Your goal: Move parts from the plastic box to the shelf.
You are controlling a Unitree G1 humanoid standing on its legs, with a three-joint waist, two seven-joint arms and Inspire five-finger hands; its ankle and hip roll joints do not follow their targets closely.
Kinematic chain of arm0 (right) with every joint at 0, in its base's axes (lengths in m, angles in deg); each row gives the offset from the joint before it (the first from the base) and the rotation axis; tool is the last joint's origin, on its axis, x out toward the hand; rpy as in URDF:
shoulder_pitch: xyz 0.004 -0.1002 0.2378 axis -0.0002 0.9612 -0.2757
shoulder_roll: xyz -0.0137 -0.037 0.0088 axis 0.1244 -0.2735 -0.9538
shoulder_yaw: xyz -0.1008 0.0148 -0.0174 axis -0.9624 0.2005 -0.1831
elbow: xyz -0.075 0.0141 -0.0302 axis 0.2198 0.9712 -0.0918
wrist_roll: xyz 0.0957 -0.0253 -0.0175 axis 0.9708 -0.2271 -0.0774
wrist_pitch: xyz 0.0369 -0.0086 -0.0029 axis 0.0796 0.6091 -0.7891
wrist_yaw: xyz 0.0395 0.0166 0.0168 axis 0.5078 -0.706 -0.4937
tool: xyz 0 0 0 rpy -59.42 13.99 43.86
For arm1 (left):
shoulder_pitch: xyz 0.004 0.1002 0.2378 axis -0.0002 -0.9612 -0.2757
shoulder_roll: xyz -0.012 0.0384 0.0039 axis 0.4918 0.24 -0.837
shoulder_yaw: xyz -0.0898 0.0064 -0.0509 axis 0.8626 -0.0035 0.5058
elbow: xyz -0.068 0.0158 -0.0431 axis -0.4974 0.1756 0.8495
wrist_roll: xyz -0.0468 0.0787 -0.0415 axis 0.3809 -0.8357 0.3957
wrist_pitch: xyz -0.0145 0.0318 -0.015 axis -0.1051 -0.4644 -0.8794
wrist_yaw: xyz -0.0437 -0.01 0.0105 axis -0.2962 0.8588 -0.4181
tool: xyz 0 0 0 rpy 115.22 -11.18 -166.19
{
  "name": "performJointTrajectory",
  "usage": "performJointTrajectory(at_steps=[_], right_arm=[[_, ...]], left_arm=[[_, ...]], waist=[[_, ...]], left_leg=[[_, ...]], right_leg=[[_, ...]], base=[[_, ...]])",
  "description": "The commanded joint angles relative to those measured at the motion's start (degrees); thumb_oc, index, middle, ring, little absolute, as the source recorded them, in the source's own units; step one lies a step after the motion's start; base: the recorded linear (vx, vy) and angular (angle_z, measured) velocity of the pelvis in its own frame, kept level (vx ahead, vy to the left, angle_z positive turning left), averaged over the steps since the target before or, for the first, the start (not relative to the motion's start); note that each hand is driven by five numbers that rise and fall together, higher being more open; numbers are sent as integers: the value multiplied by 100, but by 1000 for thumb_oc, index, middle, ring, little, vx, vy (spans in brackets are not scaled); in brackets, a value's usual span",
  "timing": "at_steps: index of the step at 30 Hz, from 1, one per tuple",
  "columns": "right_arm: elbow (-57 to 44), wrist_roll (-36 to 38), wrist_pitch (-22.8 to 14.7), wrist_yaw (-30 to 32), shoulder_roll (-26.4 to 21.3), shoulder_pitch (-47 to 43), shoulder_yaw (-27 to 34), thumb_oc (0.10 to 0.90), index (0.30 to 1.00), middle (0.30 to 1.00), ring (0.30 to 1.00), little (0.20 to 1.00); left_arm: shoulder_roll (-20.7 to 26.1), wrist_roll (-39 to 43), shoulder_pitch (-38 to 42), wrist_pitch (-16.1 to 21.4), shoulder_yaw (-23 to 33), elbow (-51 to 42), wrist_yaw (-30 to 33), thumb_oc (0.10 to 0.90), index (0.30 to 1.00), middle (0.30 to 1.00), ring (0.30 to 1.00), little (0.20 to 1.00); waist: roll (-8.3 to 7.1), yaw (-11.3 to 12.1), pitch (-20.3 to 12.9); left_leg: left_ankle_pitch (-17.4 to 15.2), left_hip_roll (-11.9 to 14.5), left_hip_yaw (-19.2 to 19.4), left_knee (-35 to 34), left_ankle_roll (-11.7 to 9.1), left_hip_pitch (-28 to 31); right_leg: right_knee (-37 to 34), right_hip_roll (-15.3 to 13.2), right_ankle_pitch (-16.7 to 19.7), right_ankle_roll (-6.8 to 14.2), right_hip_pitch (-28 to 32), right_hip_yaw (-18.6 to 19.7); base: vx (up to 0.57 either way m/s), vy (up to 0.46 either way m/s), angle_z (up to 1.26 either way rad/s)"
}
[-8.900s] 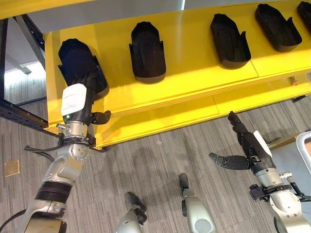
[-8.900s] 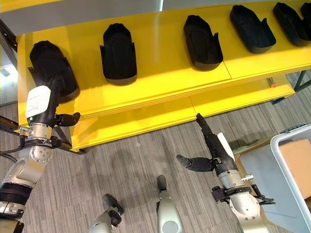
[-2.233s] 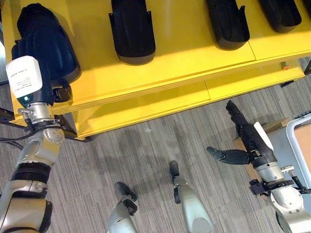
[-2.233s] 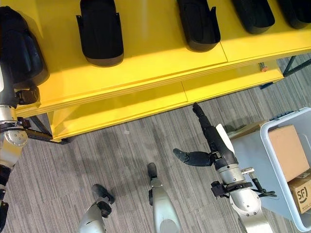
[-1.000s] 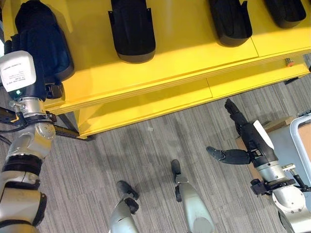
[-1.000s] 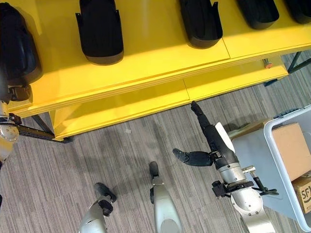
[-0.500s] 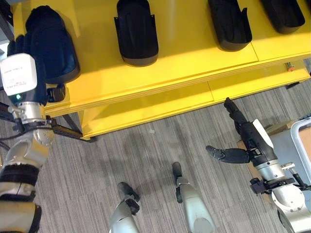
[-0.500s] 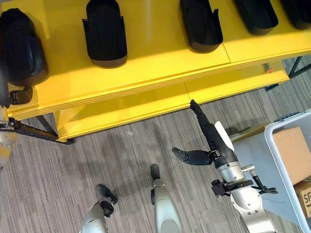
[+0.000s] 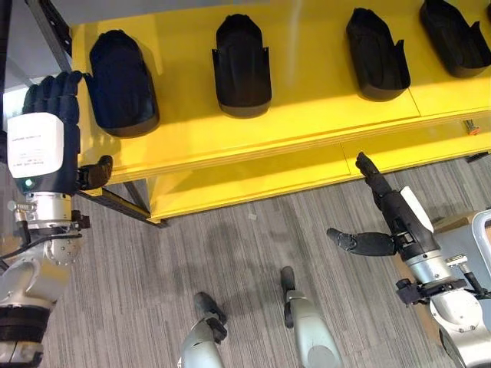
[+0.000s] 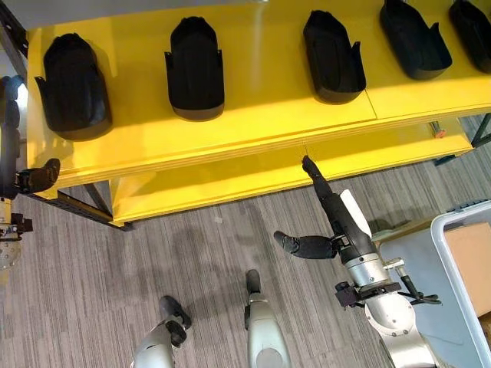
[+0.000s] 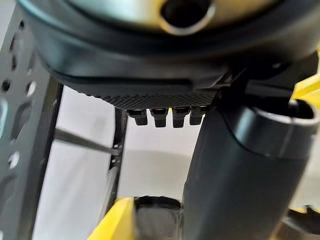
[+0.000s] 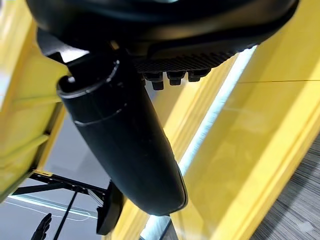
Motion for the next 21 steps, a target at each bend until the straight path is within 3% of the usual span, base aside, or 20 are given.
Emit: performJointTrajectory(at_steps=[1, 2, 9, 11, 12, 16, 17, 18, 21], right_arm=[[-588, -57, -385, 98, -207, -16, 496, 900, 1000, 1000, 1000, 1000], [-560, -77, -357, 84, -172, -14, 533, 900, 1000, 1000, 1000, 1000], [-327, -102, -292, 94, -14, -49, 559, 900, 1000, 1000, 1000, 1000], [-296, -116, -282, 86, -10, -27, 572, 900, 1000, 1000, 1000, 1000], [-128, -77, -249, 109, 76, -68, 512, 900, 1000, 1000, 1000, 1000], [-32, 109, -251, -49, 163, 162, 558, 900, 1000, 1000, 1000, 1000], [13, 151, -238, -80, 178, 218, 559, 900, 1000, 1000, 1000, 1000], [7, 173, -240, -109, 184, 280, 614, 900, 1000, 1000, 1000, 1000], [150, 405, -256, -215, 242, 418, 668, 900, 1000, 1000, 1000, 1000]], left_arm=[[-100, 188, 152, 401, 514, -355, -74, 900, 1000, 1000, 1000, 1000], [-336, 460, -71, 607, 492, -633, -308, 900, 1000, 1000, 1000, 1000], [-1223, 2100, -577, 1111, -112, -1466, -1176, 900, 1000, 1000, 1000, 1000], [-1250, 2274, -669, 1128, -104, -1475, -1283, 900, 1000, 1000, 1000, 1000], [-1469, 2892, -791, 1243, -323, -1542, -1561, 900, 1000, 1000, 1000, 1000], [-1676, 3752, -1320, 1260, -466, -1842, -2293, 900, 1000, 1000, 1000, 1000], [-1793, 4069, -1408, 1262, -595, -1877, -2429, 900, 1000, 1000, 1000, 1000], [-1845, 4317, -1503, 1249, -618, -1918, -2648, 900, 1000, 1000, 1000, 1000], [-2131, 4878, -1733, 1153, -838, -1926, -2981, 900, 1000, 1000, 1000, 1000]], waist=[[203, -85, -595], [220, -72, -631], [290, -80, -941], [305, -75, -993], [341, -87, -1143], [402, -129, -1304], [419, -155, -1353], [441, -165, -1357], [508, -205, -1446]], left_leg=[[-313, 440, -744, 208, -488, 254], [-274, 398, -749, 101, -493, 400], [10, 263, -664, -555, -525, 1101], [88, 215, -629, -730, -535, 1255], [214, 185, -563, -953, -548, 1471], [550, 200, -295, -1345, -500, 1870], [491, 190, -347, -1418, -572, 1998], [637, 235, -244, -1447, -513, 2012], [778, 345, -296, -1539, -641, 2189]], right_leg=[[135, -272, -263, 222, 309, 306], [53, -292, -261, 234, 460, 277], [-321, -364, -213, 297, 1081, 74], [-396, -364, -202, 310, 1181, 66], [-489, -356, -189, 334, 1317, 41], [-595, -297, -134, 303, 1512, 13], [-573, -291, -256, 342, 1587, 52], [-546, -251, -207, 294, 1557, 36], [-396, -121, -489, 266, 1634, 84]], base=[[59, -10, 3], [50, -11, 6], [55, -28, 9], [39, -37, 1], [-30, -79, -1], [-1, -95, -9], [-14, -95, -10], [65, -79, -3], [-32, -125, -5]])
